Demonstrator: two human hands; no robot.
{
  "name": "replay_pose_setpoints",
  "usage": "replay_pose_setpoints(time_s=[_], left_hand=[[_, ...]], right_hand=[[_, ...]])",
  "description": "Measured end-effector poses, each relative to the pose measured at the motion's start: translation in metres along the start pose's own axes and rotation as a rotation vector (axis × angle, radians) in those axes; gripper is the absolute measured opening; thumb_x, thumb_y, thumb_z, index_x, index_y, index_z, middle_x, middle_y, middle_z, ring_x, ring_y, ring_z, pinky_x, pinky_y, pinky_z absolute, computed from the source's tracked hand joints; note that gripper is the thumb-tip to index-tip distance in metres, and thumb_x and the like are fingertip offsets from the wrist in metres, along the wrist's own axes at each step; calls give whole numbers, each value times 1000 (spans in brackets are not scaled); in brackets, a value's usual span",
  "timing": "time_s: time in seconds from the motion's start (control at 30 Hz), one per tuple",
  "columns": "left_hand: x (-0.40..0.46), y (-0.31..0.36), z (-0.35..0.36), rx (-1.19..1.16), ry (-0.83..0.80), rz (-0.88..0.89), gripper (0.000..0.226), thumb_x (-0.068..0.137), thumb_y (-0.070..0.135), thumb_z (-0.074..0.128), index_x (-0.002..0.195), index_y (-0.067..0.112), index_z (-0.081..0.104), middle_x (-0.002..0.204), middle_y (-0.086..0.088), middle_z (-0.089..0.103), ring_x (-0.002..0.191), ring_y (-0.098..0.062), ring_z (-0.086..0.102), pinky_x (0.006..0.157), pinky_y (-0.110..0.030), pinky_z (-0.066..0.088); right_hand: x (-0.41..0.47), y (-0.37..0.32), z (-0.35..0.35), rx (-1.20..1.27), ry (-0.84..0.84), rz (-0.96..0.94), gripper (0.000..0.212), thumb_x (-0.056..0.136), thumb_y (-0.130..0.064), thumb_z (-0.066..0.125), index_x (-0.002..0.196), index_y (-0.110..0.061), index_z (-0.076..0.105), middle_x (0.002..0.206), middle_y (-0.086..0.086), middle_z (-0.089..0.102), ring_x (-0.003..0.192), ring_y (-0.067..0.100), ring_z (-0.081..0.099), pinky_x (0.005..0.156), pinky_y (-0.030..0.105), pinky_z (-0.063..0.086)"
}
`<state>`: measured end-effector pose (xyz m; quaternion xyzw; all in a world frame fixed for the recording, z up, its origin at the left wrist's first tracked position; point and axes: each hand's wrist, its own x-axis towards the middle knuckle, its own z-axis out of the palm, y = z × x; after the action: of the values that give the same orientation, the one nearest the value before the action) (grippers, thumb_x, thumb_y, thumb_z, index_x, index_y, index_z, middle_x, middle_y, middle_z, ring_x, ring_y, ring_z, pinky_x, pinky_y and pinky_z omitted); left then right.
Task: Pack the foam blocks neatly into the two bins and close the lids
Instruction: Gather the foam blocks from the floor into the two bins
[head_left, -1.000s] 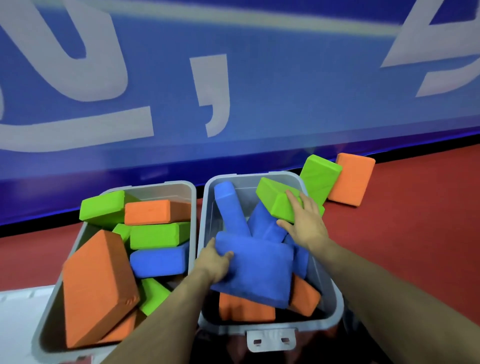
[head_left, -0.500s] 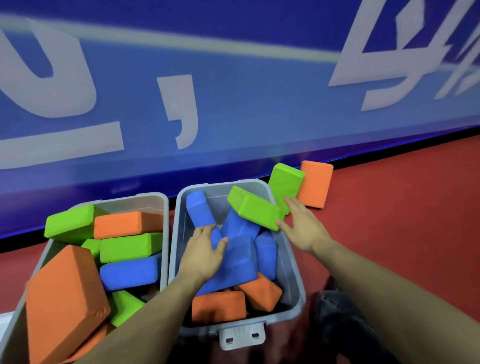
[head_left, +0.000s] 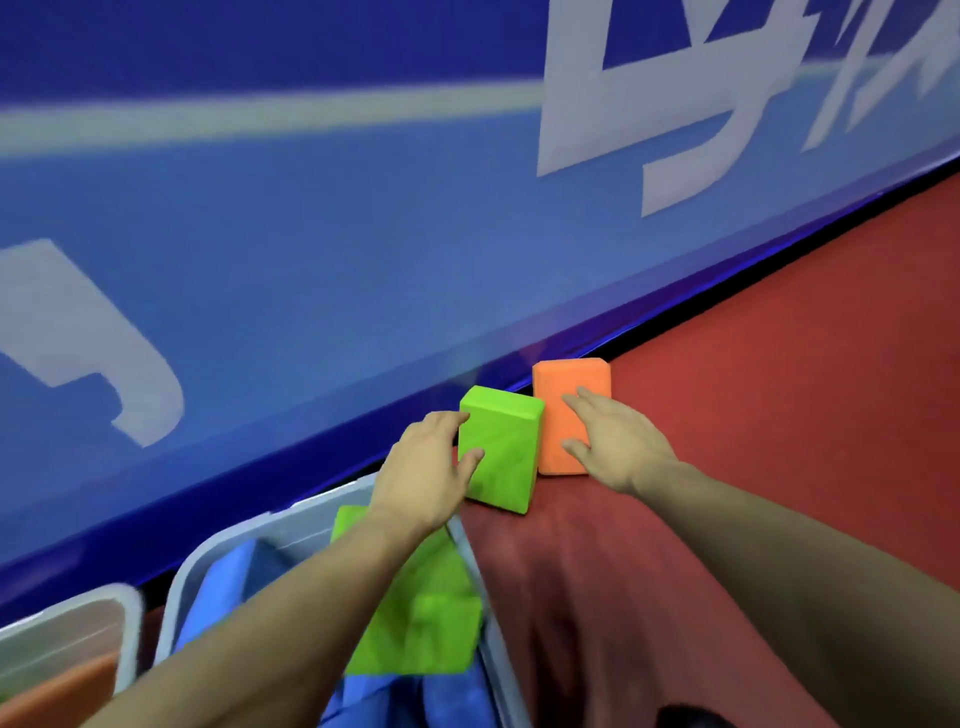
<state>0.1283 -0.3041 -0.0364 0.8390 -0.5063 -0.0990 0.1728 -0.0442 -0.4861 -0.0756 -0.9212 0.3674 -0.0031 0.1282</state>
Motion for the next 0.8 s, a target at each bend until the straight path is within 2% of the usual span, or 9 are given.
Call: replay_pose_setpoints(time_s=[0.1,0.27,0.4,0.5,0.6,0.67,0.7,0.77,0.8], left_hand=[[69,-10,52,62,-94,8,62,98,44,57,151,19,39,150,-2,47,135,-24,44,113,-39,36],[146,-17,112,201,-243,64,74,100,47,52,160,23,17,167,1,16,151,-21,20,123,-33,19],[201,-17,149,288,-274,115,79,98,45,53,160,27,9,169,1,-4,155,-23,4,126,-40,11],[222,-26,165,415,-326,140,71,96,41,53,158,29,19,167,1,-18,155,-23,-10,125,-43,-1],[227,-32,166,408,-361,158,66,93,43,59,149,27,27,168,1,-11,155,-20,-10,124,-42,-2],[225,-33,163,440,-408,208,76,92,48,61,151,22,20,169,0,2,156,-17,-2,125,-41,-3],[222,-33,160,470,-435,235,82,90,50,63,152,19,17,167,-1,15,155,-16,7,125,-40,-3],[211,-31,155,499,-449,261,84,86,53,67,147,19,21,150,2,40,146,-15,32,124,-36,2],[203,-32,152,483,-430,257,80,84,54,69,141,20,25,140,5,46,139,-15,40,122,-33,8]], right_hand=[[75,39,29,4,-27,79,68,100,-46,52,158,-21,26,167,3,21,150,22,27,121,41,26],[159,94,63,-19,-71,124,70,99,-47,53,158,-21,24,166,2,22,151,25,25,122,44,24],[214,119,81,-29,-158,133,76,99,-52,50,161,-31,11,170,-3,-1,156,25,4,126,44,9],[238,128,92,-44,-169,77,72,97,-58,51,157,-33,22,169,-4,-10,156,24,-2,126,45,4],[241,132,101,23,-114,64,57,90,-60,61,135,-29,45,170,-7,1,156,20,5,126,45,5],[237,130,101,47,-104,58,54,84,-62,68,118,-26,47,168,-6,14,155,17,12,126,45,5],[234,127,98,59,-113,68,56,81,-63,71,114,-25,46,163,-5,29,153,17,21,126,44,7],[225,120,91,81,-135,119,60,75,-61,77,109,-23,46,133,-2,58,136,21,47,121,39,19],[218,116,88,86,-143,145,61,73,-60,80,108,-23,46,121,-2,61,125,23,53,115,38,28]])
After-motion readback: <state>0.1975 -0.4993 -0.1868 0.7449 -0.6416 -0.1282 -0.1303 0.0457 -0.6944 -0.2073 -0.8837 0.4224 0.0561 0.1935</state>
